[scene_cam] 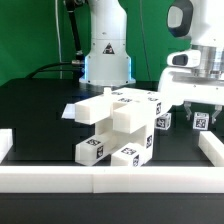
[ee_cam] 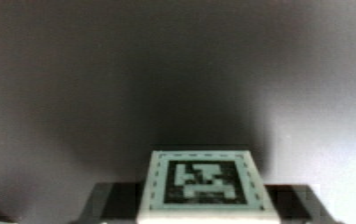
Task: Assemble chair
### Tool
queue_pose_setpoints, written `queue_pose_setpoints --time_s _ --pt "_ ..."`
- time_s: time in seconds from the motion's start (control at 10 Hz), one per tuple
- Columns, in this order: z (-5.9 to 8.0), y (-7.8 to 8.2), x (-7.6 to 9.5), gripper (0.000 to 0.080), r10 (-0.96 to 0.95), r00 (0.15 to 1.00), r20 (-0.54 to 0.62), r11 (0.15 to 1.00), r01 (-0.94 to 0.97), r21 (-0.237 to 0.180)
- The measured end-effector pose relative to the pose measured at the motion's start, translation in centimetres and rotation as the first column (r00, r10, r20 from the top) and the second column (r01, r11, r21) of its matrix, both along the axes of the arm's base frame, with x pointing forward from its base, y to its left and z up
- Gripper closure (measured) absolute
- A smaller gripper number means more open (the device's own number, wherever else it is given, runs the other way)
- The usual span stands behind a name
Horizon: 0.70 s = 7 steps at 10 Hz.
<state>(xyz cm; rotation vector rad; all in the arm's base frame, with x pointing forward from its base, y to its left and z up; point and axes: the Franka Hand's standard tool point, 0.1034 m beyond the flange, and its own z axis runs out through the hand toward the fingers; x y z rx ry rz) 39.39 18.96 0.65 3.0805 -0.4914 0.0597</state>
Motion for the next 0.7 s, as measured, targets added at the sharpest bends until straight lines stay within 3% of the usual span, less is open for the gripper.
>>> queue_pose_setpoints --time_s 0.2,0.4,0.7 --pt "0.1 -0.3 0.0 0.0516 0.003 1.000 -0.002 1.000 -0.003 -0.001" --pt "1.2 -0.5 0.3 0.0516 -0.009 1.000 -0.014 1.000 0.009 0.006" --pt "5.3 -0.7 1.0 0.0515 -0.040 0.998 -0.044 0.998 0.042 0.042"
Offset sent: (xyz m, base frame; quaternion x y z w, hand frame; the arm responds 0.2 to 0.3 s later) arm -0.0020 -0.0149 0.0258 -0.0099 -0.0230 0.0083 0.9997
